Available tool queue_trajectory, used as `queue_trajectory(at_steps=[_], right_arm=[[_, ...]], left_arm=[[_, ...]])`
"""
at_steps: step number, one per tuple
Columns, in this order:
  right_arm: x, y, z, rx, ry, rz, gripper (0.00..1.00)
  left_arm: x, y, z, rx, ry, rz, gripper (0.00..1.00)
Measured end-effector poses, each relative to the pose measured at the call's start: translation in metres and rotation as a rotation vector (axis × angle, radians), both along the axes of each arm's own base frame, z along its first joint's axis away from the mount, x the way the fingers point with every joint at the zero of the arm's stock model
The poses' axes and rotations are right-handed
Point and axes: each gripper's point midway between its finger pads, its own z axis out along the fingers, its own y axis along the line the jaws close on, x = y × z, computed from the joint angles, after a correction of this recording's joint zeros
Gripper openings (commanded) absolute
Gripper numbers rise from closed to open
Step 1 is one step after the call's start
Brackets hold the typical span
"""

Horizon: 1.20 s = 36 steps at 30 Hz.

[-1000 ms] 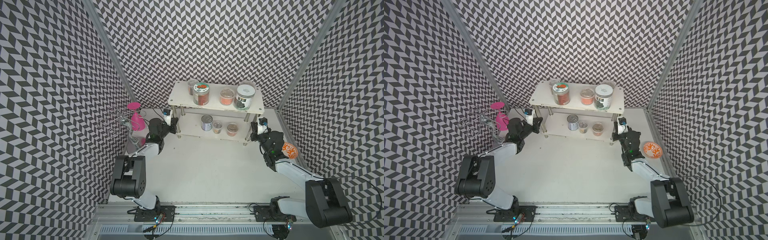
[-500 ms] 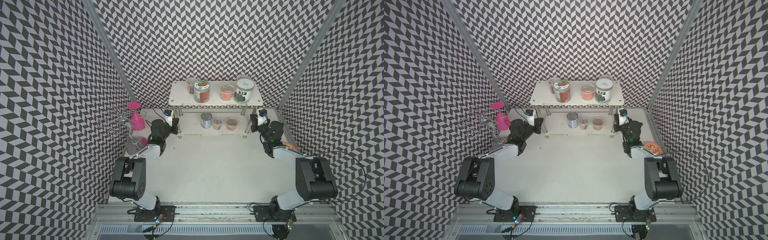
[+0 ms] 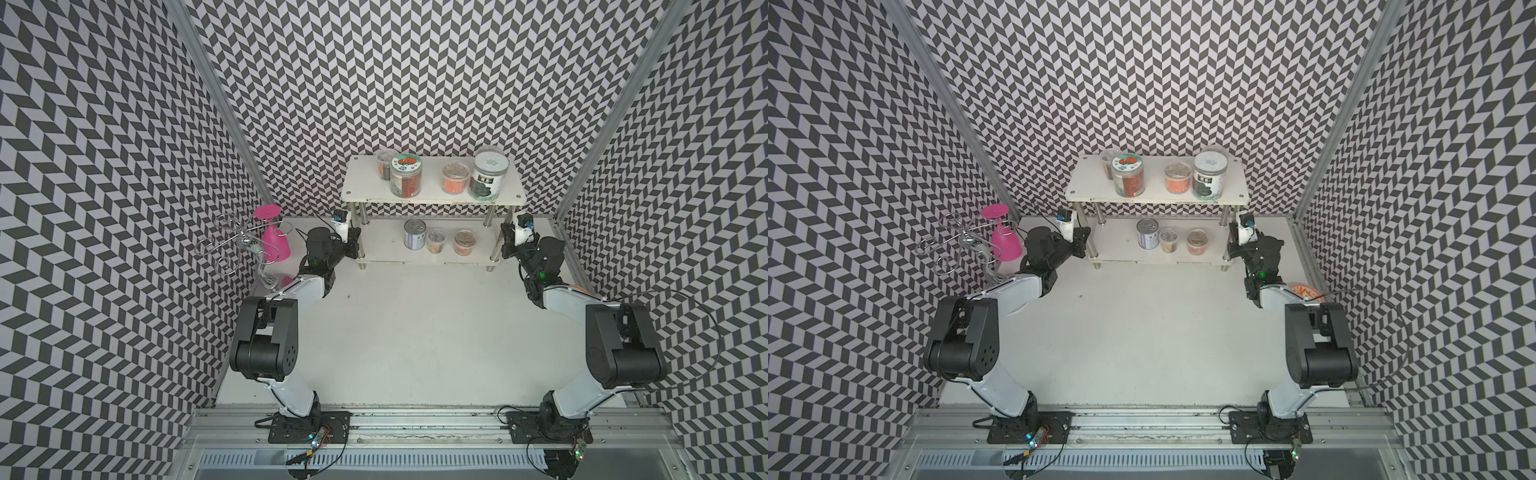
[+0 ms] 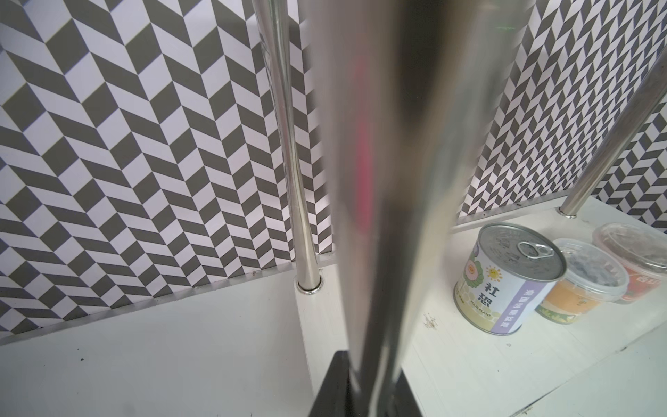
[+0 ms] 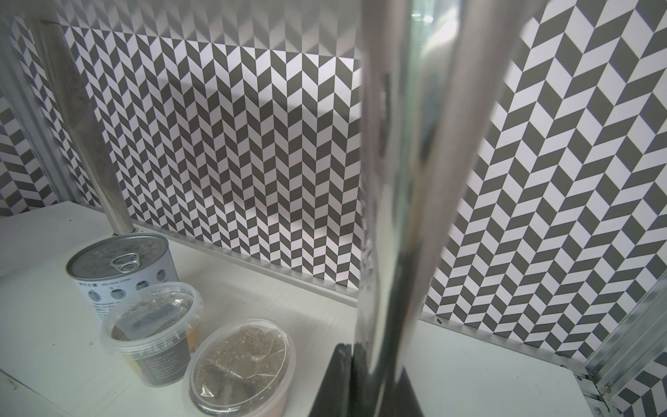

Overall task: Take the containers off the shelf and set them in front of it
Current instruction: 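Adjust the shelf at the center of the board, then pick up a container from the shelf.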

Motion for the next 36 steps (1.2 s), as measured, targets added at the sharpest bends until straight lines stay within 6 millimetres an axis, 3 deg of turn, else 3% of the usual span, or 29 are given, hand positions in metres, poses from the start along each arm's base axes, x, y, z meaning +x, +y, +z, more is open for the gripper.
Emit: queue_trajectory(at_steps=[7,17,22,24,26,32,36], right_arm=[[0.007,-0.001,0.001,0.001,-0.001,0.001,0.14],[0.008,-0.013,-0.012,-0.085,0.031,-0.053,0.51],[0.005,-0.019,-0.007,-0.101,0.039,-0.079,0.62],[0.001,-0.021,0.003,-0.104,0.024,-0.087,0.68],[-0.007,-0.022,0.015,-0.103,0.004,-0.093,0.8],[-0.039,-0.02,0.03,-0.091,0.009,-0.076,0.93],[-0.063,-0.01,0.034,-0.064,0.05,-0.014,0.97]], left_arm=[[0.0,0.0,0.0,0.003,0.0,-0.003,0.18],[-0.006,-0.005,-0.006,-0.013,0.055,-0.038,0.5],[-0.011,-0.002,0.005,-0.023,0.05,-0.039,0.64],[-0.014,-0.001,0.014,-0.026,0.04,-0.037,0.69],[-0.019,0.0,0.025,-0.028,0.023,-0.032,0.73],[-0.043,0.007,0.055,-0.038,-0.02,-0.002,0.81],[-0.06,0.012,0.068,-0.056,-0.022,0.023,0.87]])
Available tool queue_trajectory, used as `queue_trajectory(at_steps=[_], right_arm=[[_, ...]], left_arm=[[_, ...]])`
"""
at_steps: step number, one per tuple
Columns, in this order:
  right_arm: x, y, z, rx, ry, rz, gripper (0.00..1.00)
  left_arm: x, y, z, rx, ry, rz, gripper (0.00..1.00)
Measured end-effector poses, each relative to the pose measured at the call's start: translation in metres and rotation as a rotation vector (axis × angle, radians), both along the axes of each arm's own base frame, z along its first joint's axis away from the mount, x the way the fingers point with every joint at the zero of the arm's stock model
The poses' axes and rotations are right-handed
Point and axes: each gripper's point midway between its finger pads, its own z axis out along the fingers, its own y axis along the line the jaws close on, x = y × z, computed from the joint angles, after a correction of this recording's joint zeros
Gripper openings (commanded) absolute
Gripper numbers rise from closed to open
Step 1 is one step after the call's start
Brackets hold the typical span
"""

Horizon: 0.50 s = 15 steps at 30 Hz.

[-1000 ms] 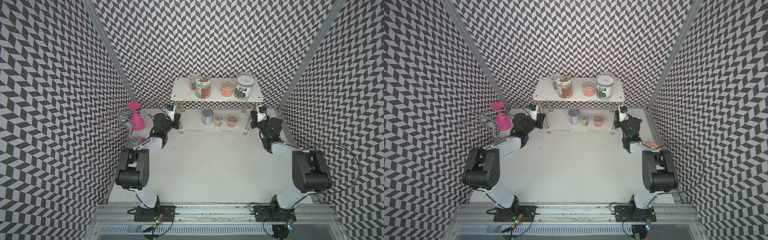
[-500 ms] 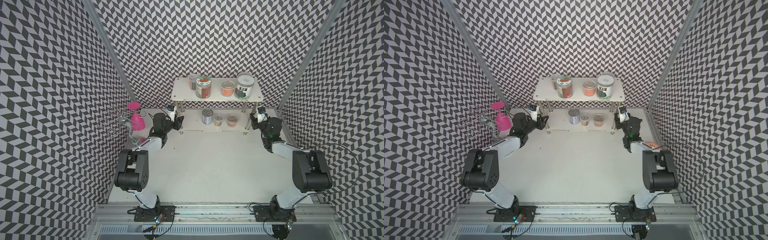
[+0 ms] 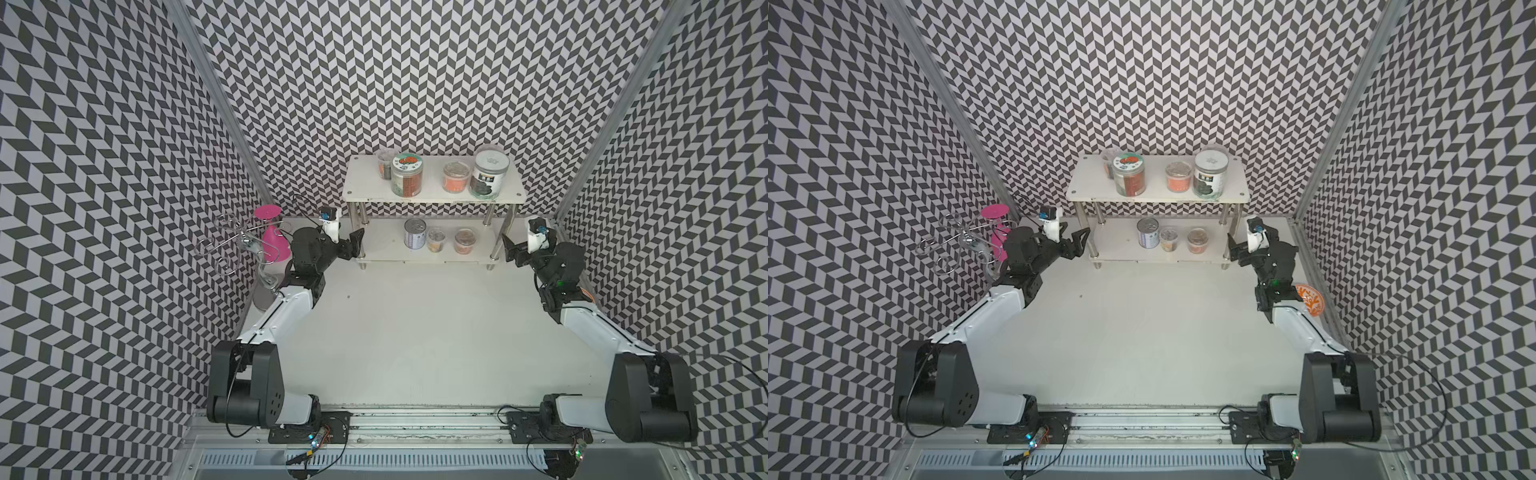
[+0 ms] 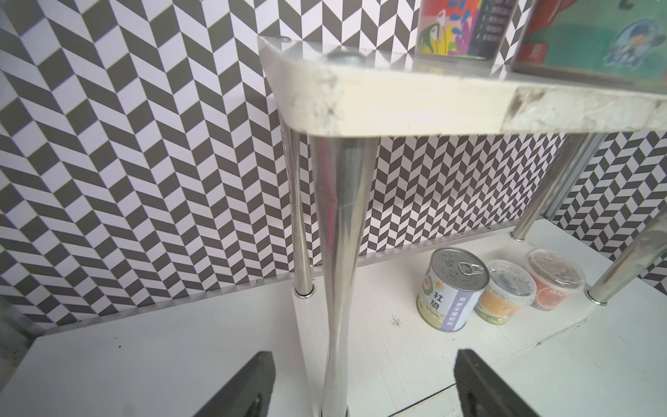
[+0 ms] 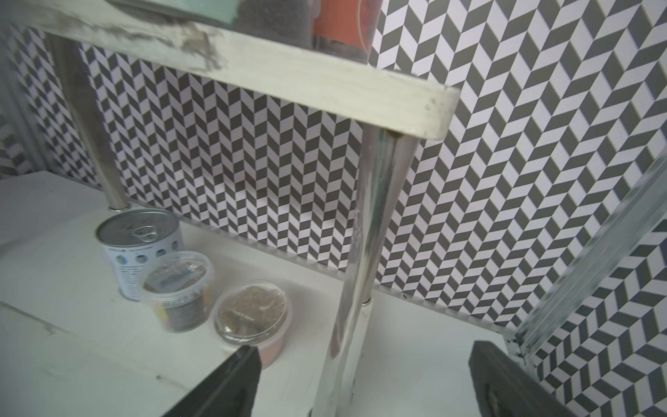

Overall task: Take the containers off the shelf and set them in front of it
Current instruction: 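Pick up a container from the shelf.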

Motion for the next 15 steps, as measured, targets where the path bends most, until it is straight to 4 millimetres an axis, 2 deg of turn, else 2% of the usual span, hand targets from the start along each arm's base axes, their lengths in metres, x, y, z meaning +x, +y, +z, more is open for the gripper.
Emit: queue_trajectory(at_steps=[4,10,15], right_arm=[[-0.027,0.018,0.017,0.044,0.017,0.104,0.99],[-0.069,0.049,0.049,0.136,0.032,0.304,1.0],[-0.091,0.075,0.063,0.178,0.083,0.438,1.0]], left_arm=[[-0.018,-0.002,0.01,-0.018,0.004,0.011,0.92],[-0.038,-0.022,0.018,-0.038,0.036,-0.014,0.97],[-0.046,-0.039,0.026,-0.043,0.064,-0.04,0.98]])
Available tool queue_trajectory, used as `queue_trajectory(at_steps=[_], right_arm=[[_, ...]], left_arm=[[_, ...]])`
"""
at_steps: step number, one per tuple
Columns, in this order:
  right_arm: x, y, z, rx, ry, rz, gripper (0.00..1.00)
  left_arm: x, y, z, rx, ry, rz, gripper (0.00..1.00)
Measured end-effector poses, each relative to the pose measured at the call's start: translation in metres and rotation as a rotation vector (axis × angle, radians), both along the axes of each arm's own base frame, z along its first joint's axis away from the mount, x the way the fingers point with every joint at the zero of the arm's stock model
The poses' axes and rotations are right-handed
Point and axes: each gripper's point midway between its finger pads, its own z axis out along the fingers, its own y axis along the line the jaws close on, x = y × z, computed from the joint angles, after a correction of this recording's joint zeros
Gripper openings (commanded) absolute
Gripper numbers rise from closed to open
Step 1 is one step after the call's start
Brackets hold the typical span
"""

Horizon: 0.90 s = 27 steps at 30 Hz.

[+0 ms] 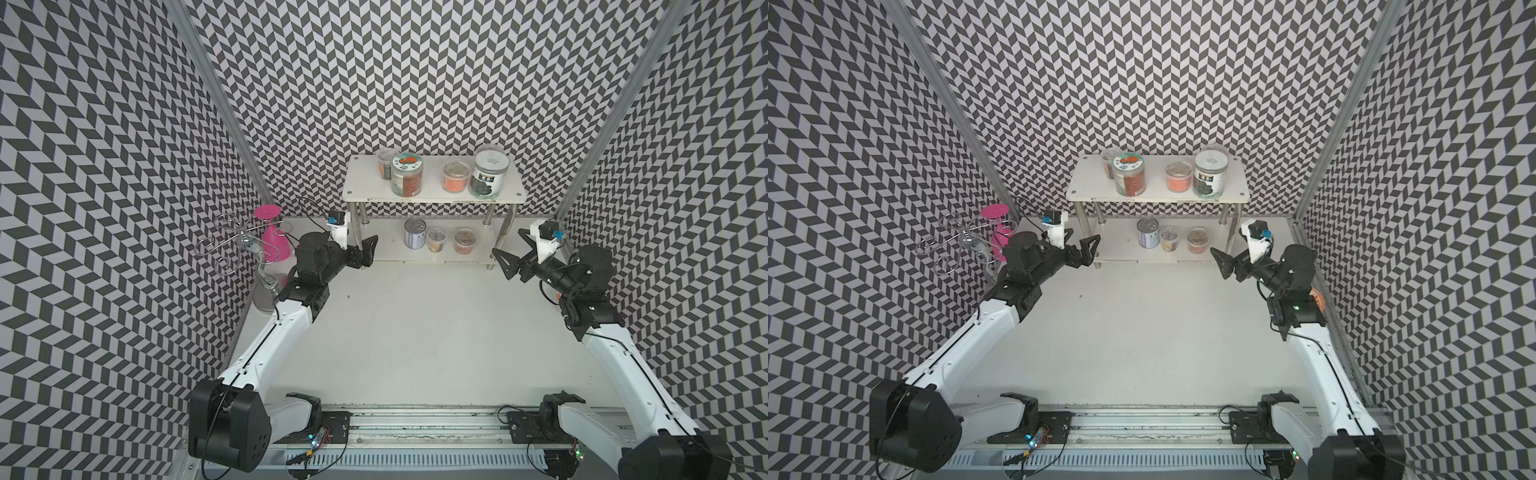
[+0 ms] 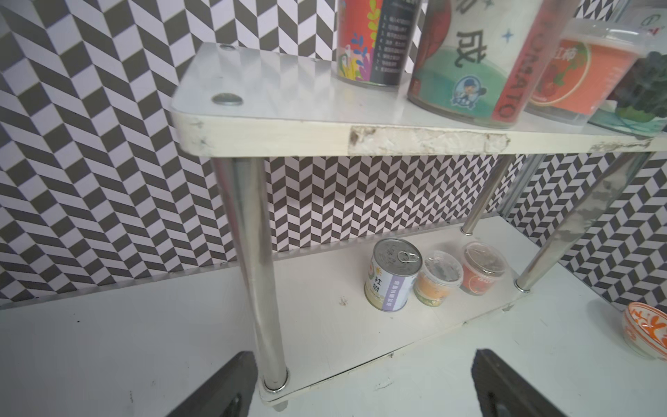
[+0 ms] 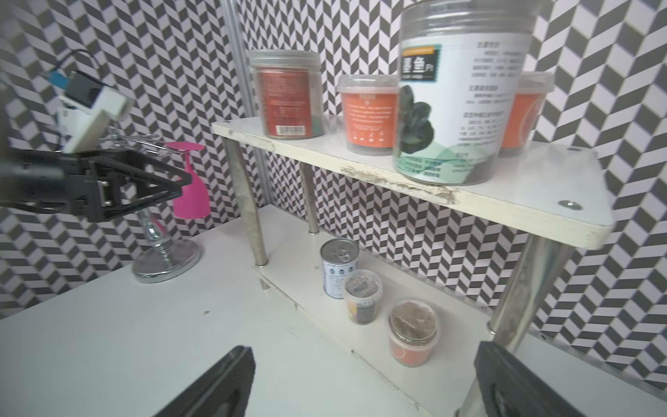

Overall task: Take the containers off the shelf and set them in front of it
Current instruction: 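Pick up a container from the shelf.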

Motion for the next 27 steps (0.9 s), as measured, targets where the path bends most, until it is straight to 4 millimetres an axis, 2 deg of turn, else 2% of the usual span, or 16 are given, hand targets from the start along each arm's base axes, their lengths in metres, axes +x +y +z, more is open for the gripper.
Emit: queue_trajectory(at_steps=[3,7,11,15,19,27], right_arm=[[-0.01,0.016,0.0,0.013,0.05,0.072,1.0],[-0.025,0.041,0.003,0.022,0.102,0.157,1.0],[-0.04,0.066,0.007,0.031,0.139,0.225,1.0],[-0.052,0.084,0.011,0.04,0.181,0.269,1.0],[-0.056,0.096,0.017,0.035,0.201,0.283,0.99],[-0.051,0.097,0.016,0.015,0.228,0.238,0.99]], left_arm=[[-0.001,-0.009,0.018,-0.004,-0.005,-0.02,0.98],[0.005,-0.025,0.065,-0.019,-0.064,-0.054,1.0],[0.014,-0.049,0.1,-0.03,-0.11,-0.095,1.0],[0.032,-0.072,0.111,-0.022,-0.099,-0.11,1.0],[0.052,-0.092,0.12,0.001,-0.083,-0.083,1.0],[0.075,-0.113,0.134,0.027,-0.082,-0.04,1.0]])
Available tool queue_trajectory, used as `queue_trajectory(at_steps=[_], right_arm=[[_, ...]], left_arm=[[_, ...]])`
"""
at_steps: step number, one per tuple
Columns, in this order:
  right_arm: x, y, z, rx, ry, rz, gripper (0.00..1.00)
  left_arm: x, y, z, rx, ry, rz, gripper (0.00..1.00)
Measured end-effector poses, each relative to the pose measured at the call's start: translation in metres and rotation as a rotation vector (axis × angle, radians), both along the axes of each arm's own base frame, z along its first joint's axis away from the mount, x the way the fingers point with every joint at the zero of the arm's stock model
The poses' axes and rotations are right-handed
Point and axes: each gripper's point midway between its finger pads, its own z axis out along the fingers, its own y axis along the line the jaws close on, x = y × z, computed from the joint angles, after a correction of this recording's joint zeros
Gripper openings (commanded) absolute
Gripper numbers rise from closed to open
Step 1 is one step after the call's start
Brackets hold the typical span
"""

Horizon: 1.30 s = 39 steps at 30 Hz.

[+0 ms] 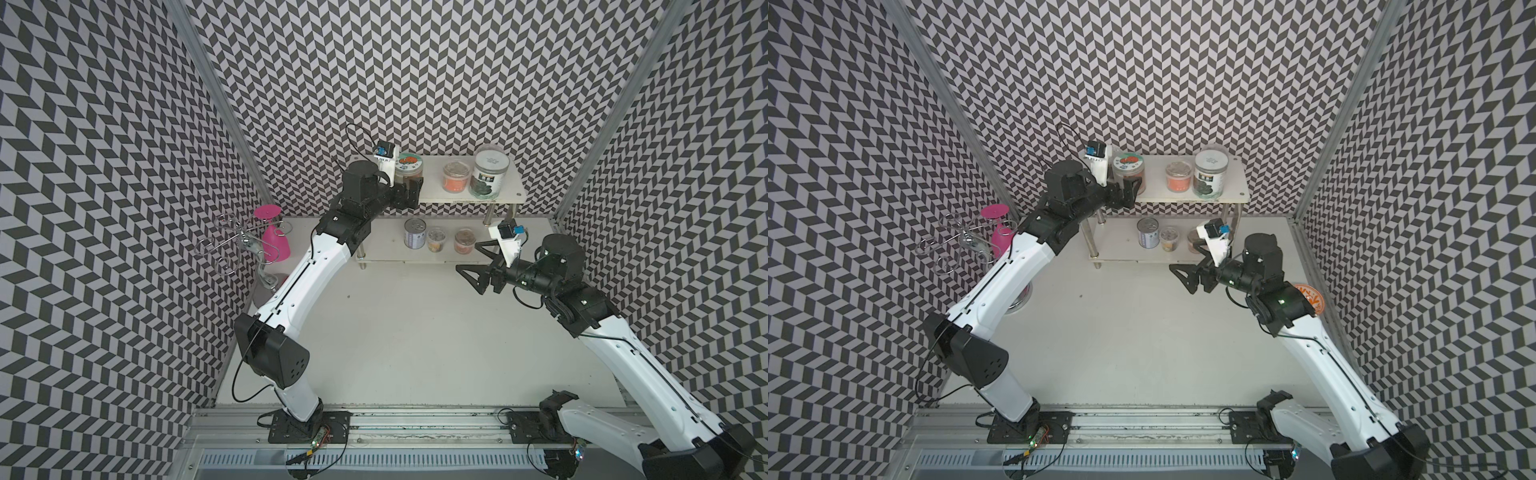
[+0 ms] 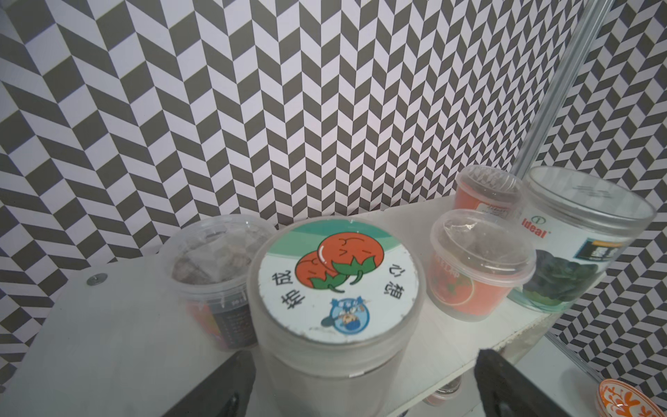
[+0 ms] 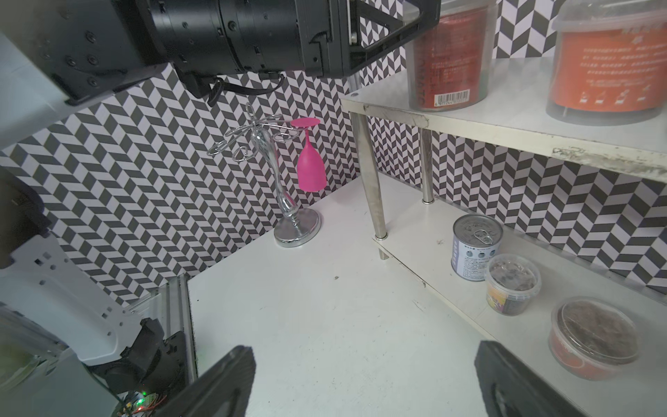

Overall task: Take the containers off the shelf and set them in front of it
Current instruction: 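Pick up a container from the shelf.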

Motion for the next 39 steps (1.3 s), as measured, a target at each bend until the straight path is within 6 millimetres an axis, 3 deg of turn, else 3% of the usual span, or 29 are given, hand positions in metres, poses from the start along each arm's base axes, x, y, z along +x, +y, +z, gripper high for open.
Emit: queue_trajectory(at_steps=[12,19,39], right_arm=[[0.005,-0.003,0.006,-0.002,-0.015,-0.032,1.0],[0.008,-0.005,0.013,-0.004,-0.034,-0.047,1.0],[0.011,-0.009,0.021,0.001,-0.069,-0.08,1.0]], left_arm=[[0.027,-0.01,-0.011,0.023,0.016,0.048,1.0],[0.031,-0.014,-0.019,0.042,0.022,0.06,0.96],[0.029,-0.018,-0.018,0.064,-0.014,0.054,0.82]])
